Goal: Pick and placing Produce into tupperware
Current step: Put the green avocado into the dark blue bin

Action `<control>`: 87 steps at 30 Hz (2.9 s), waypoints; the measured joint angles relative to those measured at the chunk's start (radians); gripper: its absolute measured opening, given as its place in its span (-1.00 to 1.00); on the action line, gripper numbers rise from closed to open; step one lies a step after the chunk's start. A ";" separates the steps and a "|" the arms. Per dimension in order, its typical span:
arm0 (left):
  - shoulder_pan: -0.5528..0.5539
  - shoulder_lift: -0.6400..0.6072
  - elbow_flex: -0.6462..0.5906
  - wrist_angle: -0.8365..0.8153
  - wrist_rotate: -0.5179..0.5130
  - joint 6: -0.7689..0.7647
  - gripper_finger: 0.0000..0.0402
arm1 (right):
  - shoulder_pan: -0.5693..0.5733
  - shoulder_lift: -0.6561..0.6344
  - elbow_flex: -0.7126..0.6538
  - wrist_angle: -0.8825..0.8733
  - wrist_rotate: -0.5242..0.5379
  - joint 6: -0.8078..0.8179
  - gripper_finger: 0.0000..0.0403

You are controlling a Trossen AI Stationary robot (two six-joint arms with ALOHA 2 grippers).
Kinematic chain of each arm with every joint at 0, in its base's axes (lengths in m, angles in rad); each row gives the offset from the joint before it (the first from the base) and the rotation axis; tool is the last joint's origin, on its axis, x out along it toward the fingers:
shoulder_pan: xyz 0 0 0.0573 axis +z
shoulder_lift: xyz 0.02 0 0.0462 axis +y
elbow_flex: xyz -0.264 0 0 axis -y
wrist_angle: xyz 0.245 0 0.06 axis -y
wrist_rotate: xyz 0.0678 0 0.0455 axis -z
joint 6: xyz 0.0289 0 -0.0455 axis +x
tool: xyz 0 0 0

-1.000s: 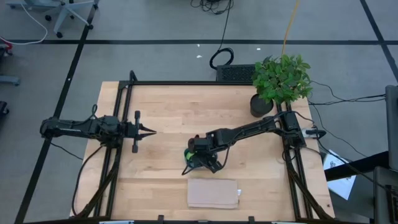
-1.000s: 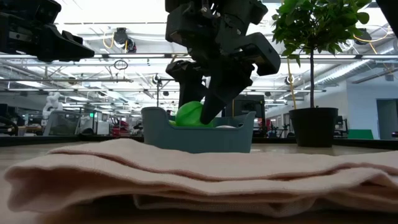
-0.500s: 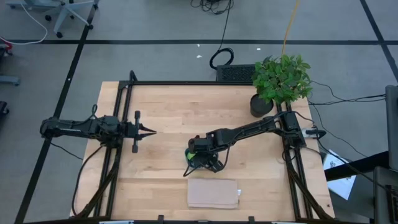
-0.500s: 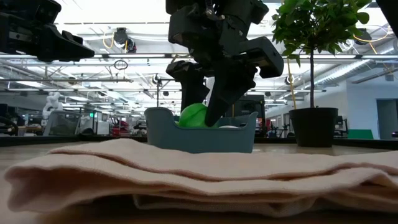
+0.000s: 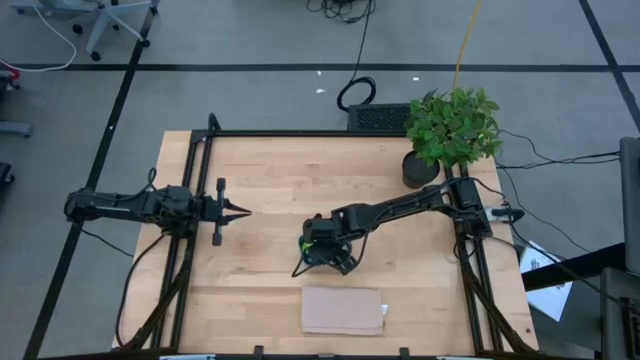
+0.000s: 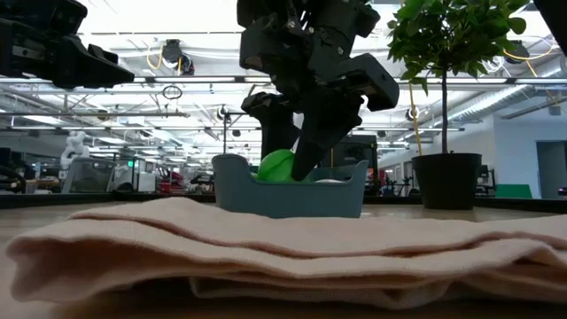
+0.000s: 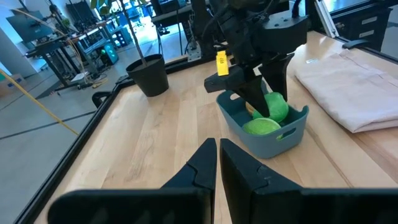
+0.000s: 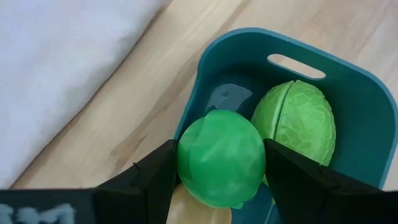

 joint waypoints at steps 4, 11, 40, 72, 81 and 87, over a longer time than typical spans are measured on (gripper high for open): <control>0.000 0.000 0.000 -0.001 0.000 0.000 -0.87 | -0.001 0.000 0.000 -0.021 0.000 0.010 0.04; 0.000 0.000 0.000 -0.002 0.000 0.000 -0.87 | -0.002 0.003 0.000 -0.036 -0.003 0.021 0.04; 0.000 0.000 0.000 -0.003 0.000 -0.003 -0.87 | -0.007 0.007 0.000 -0.038 0.000 0.033 0.09; 0.000 0.000 0.000 -0.003 0.000 -0.009 -0.87 | -0.033 0.007 0.000 -0.044 -0.051 0.084 0.21; 0.000 0.000 0.000 -0.003 0.000 -0.008 -0.87 | -0.033 0.007 0.000 -0.044 -0.050 0.078 0.22; 0.000 0.000 0.000 -0.003 0.000 -0.008 -0.87 | -0.033 0.007 0.000 -0.046 -0.036 0.065 0.22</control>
